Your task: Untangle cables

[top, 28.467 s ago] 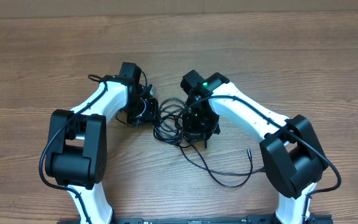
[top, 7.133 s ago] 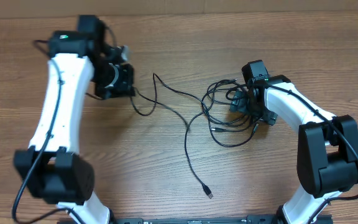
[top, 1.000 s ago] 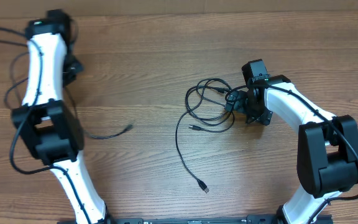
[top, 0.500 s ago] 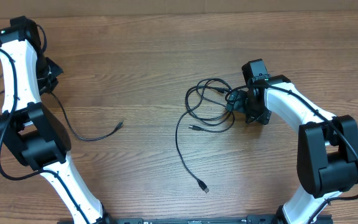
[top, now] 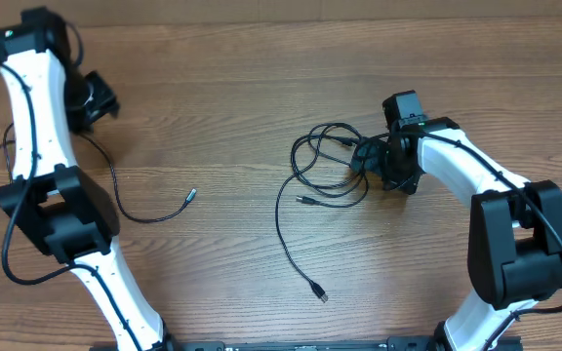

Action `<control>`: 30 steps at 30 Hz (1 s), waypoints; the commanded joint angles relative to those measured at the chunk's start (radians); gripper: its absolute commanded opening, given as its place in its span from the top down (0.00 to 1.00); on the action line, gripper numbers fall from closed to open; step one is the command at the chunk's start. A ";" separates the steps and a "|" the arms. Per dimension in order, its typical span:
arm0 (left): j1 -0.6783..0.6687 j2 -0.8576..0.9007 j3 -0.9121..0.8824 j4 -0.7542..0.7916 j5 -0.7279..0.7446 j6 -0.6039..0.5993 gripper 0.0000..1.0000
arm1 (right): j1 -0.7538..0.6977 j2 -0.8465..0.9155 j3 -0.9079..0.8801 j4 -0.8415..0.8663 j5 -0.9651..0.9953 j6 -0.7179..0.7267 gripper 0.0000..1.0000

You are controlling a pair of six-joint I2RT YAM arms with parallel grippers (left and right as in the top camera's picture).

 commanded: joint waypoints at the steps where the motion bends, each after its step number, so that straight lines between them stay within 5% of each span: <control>1: -0.124 -0.005 0.036 -0.004 0.182 0.139 0.58 | -0.051 -0.018 0.008 0.003 -0.135 -0.037 0.09; 6: -0.275 0.010 0.014 0.016 0.188 0.142 0.73 | -0.117 -0.018 0.008 -0.006 -0.301 -0.163 0.16; 15: -0.555 0.014 -0.129 0.224 0.187 0.121 0.68 | -0.237 -0.018 0.008 -0.096 -0.348 -0.194 0.46; 22: -0.702 0.014 -0.244 0.397 0.178 0.122 0.78 | -0.251 -0.018 0.008 -0.133 -0.348 -0.219 0.46; 30: -0.805 0.014 -0.370 0.549 0.079 0.103 0.70 | -0.249 -0.018 0.008 -0.132 -0.348 -0.218 0.45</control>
